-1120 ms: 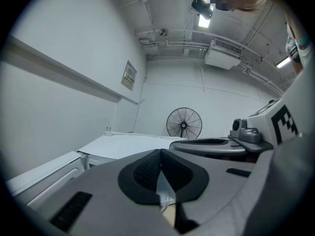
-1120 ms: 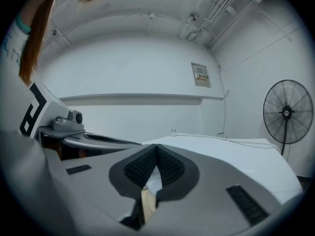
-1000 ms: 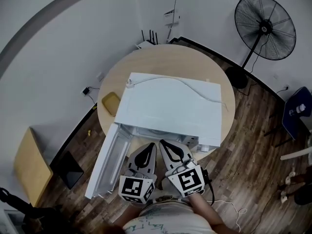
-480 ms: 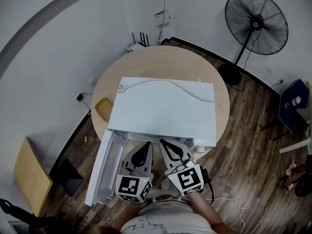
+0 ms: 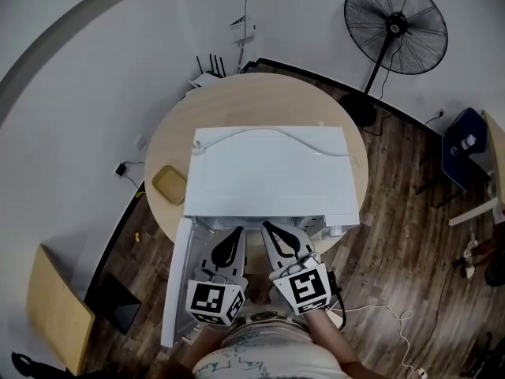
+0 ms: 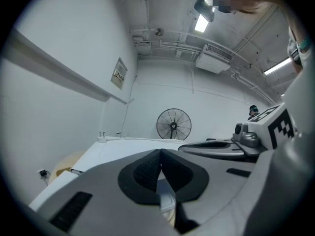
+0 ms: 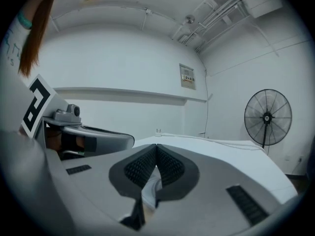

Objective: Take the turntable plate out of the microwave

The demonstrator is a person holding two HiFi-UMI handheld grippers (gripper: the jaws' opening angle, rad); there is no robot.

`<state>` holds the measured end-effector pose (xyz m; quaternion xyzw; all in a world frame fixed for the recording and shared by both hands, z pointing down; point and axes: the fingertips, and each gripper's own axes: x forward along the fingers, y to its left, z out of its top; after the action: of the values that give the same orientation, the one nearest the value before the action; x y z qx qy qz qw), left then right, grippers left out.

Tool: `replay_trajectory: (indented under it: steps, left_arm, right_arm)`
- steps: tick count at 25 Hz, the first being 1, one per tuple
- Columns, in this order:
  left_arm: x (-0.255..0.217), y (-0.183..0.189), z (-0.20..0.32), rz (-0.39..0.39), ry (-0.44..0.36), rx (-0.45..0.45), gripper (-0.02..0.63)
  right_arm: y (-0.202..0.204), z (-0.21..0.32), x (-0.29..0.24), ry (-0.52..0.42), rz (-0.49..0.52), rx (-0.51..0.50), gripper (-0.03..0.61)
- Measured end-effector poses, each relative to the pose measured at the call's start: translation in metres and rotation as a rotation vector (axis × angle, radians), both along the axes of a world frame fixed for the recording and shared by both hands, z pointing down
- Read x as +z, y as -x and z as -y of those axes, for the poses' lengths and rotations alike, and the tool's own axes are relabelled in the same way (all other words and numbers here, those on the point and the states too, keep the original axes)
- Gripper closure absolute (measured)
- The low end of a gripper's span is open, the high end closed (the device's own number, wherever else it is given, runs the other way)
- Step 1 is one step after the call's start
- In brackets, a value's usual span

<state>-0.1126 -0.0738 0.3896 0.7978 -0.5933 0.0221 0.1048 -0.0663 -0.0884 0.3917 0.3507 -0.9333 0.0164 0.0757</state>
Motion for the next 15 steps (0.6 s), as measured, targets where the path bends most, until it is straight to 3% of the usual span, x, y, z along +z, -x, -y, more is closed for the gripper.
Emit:
replay_trajectory:
  steps: [6,15]
  left_arm:
    - [0.001,0.017,0.0,-0.017,0.002,0.057,0.601]
    - [0.008,0.017,0.002,-0.038,0.009,0.144,0.6]
  right_arm:
    - [0.012,-0.005,0.002,-0.001,0.025,0.048,0.588]
    - [0.006,-0.01,0.009,0.034,-0.033,0.151,0.588]
